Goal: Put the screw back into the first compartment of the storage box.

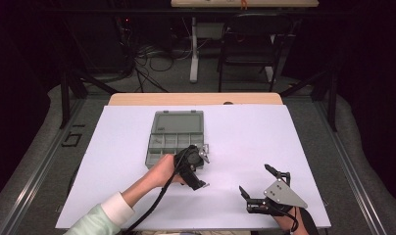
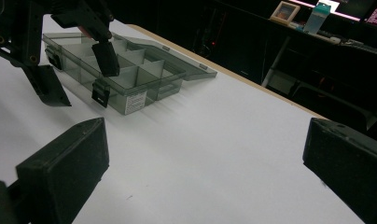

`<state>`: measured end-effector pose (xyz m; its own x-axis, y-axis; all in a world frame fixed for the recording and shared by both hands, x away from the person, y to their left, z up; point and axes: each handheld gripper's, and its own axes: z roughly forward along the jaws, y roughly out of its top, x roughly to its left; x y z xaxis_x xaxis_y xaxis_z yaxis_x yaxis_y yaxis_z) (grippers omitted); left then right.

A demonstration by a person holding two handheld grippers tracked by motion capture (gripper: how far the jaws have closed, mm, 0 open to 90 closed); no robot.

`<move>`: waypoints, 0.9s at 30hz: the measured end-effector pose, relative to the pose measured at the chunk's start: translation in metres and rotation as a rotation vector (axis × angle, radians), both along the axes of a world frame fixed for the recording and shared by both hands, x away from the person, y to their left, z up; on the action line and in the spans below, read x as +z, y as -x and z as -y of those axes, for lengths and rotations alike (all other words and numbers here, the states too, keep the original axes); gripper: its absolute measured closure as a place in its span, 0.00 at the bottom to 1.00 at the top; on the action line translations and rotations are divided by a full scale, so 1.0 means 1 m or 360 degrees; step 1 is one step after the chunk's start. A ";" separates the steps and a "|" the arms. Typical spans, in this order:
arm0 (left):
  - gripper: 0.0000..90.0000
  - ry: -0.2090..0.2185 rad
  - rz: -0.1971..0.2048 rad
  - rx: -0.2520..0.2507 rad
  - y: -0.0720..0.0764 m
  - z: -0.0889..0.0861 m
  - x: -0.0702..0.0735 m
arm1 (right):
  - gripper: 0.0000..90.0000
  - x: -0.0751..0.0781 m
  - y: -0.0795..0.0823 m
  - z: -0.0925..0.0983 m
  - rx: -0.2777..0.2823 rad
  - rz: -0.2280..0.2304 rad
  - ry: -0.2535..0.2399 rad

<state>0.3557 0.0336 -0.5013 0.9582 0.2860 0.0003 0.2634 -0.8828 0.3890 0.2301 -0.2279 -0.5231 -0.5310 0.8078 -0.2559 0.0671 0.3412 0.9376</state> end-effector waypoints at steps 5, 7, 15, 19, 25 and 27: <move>0.34 -0.0010 -0.0015 -0.0042 0.001 0.006 -0.005 | 0.00 0.000 0.000 0.000 0.0001 0.0007 -0.0002; 0.39 0.0013 -0.0043 -0.0040 0.002 0.009 -0.008 | 0.00 0.000 0.000 -0.001 -0.0001 0.0003 -0.0006; 0.58 -0.0045 -0.0088 -0.0095 0.003 0.020 -0.021 | 0.00 0.000 0.000 0.000 0.0001 0.0000 0.0001; 0.68 -0.0080 -0.0096 -0.0115 0.003 0.022 -0.025 | 0.00 0.000 0.000 0.000 0.0002 0.0001 0.0004; 0.83 -0.0069 -0.0067 -0.0095 0.002 0.020 -0.028 | 0.00 0.000 0.000 0.000 0.0001 0.0000 0.0009; 0.88 -0.0066 -0.0058 -0.0100 0.003 0.020 -0.028 | 0.00 0.000 0.000 -0.001 0.0000 -0.0001 0.0008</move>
<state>0.3528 0.0138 -0.5293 0.9738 0.2260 -0.0244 0.2205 -0.9130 0.3431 0.2300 -0.2272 -0.5236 -0.5313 0.8063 -0.2598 0.0677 0.3461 0.9358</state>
